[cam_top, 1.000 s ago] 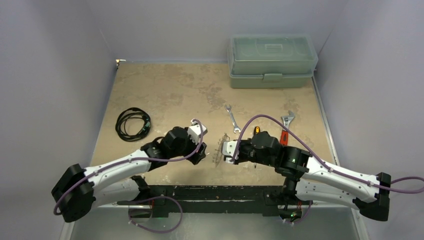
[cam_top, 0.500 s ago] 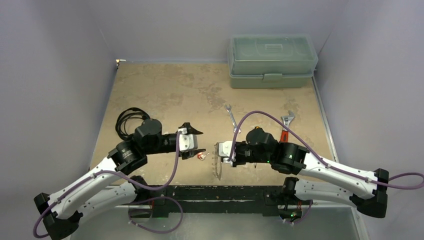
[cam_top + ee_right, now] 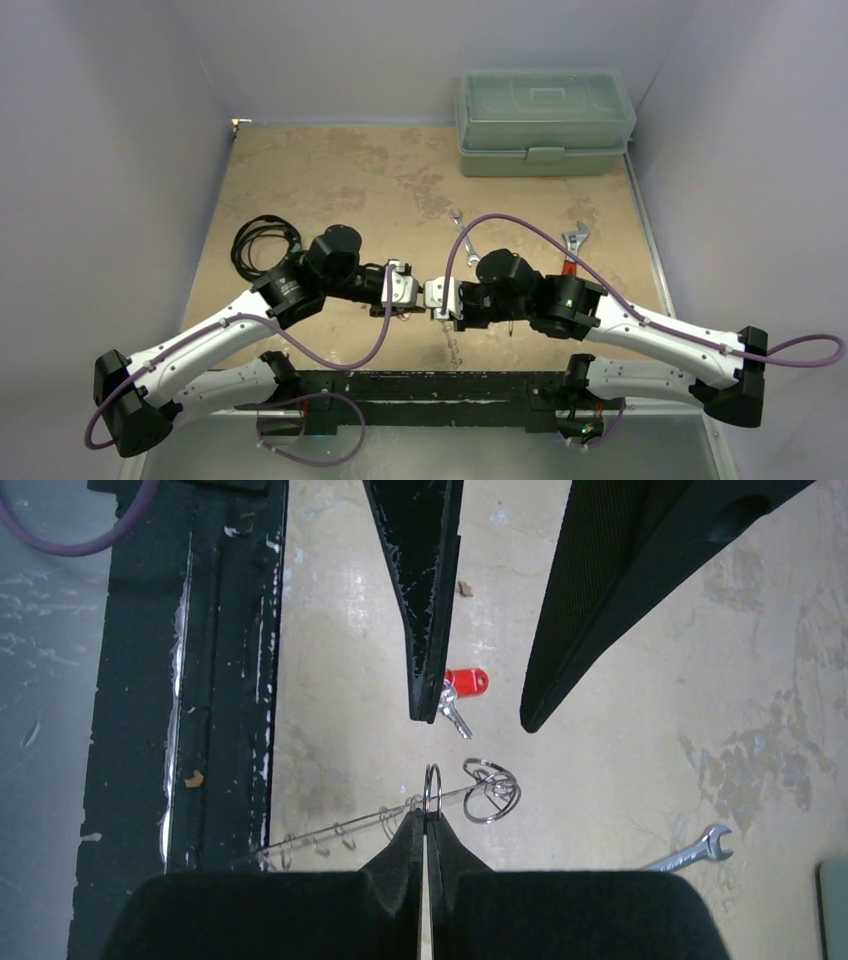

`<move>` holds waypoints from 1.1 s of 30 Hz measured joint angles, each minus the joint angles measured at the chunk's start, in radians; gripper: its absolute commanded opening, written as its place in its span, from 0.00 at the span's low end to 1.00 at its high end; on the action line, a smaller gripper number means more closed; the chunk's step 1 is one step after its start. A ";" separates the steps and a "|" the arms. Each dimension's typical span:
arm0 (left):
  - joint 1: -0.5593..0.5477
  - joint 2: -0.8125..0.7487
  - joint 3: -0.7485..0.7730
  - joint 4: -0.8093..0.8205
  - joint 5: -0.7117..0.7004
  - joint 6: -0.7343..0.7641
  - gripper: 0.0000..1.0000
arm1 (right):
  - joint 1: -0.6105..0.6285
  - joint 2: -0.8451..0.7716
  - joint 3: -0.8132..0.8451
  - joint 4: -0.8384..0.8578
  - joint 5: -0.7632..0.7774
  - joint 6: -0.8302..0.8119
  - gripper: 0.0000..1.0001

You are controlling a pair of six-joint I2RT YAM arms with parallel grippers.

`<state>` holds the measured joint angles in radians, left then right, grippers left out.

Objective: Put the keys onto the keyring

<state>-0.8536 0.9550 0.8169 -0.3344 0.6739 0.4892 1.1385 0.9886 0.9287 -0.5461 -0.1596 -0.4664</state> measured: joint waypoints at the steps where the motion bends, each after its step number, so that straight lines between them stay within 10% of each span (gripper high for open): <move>1: 0.000 0.003 0.000 0.006 0.008 -0.005 0.33 | 0.000 0.006 0.006 -0.007 0.001 0.002 0.00; 33: -0.019 0.108 -0.011 0.159 0.056 -0.113 0.37 | 0.000 0.044 0.021 -0.045 0.050 0.010 0.00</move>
<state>-0.8726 1.0626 0.8059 -0.1749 0.7300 0.3759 1.1385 1.0328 0.9501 -0.5911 -0.1101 -0.4561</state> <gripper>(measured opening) 0.341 0.005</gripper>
